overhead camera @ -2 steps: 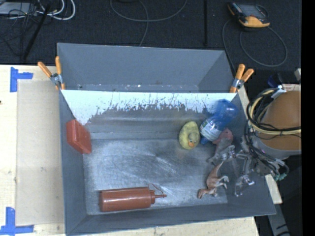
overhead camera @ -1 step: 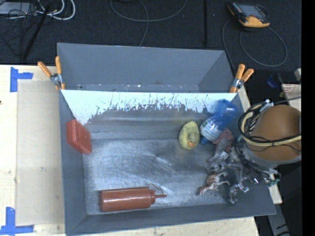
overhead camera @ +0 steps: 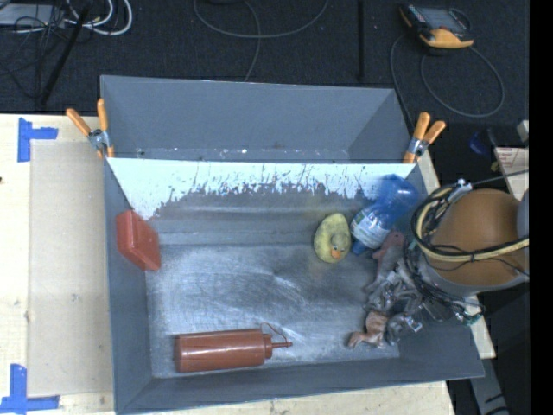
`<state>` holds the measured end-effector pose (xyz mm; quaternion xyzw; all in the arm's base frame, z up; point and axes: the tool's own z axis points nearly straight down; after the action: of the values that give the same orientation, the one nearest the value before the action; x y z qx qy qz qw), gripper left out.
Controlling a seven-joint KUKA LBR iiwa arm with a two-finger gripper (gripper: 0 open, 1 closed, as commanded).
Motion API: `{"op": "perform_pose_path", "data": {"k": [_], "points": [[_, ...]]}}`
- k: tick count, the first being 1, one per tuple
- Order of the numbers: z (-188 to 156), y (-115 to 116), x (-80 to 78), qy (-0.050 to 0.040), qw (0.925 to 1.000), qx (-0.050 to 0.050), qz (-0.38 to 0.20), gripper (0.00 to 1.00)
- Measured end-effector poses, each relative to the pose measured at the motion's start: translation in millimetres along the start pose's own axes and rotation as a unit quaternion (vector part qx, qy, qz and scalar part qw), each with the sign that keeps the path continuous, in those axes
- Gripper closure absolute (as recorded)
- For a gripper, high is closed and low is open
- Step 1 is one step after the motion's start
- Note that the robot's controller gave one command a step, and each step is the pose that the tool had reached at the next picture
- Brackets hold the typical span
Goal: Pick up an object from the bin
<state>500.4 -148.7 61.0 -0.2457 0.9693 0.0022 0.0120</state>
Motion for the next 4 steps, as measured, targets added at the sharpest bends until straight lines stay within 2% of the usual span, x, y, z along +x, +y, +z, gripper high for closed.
{"op": "perform_pose_path", "data": {"k": [2, 4], "points": [[-6.5, 1.0, 1.3, 0.0026, 1.0, -0.001, -0.003, 1.0], [-31.1, 1.0, 3.5, 0.0117, 0.9999, -0.002, -0.003, 1.0]]}}
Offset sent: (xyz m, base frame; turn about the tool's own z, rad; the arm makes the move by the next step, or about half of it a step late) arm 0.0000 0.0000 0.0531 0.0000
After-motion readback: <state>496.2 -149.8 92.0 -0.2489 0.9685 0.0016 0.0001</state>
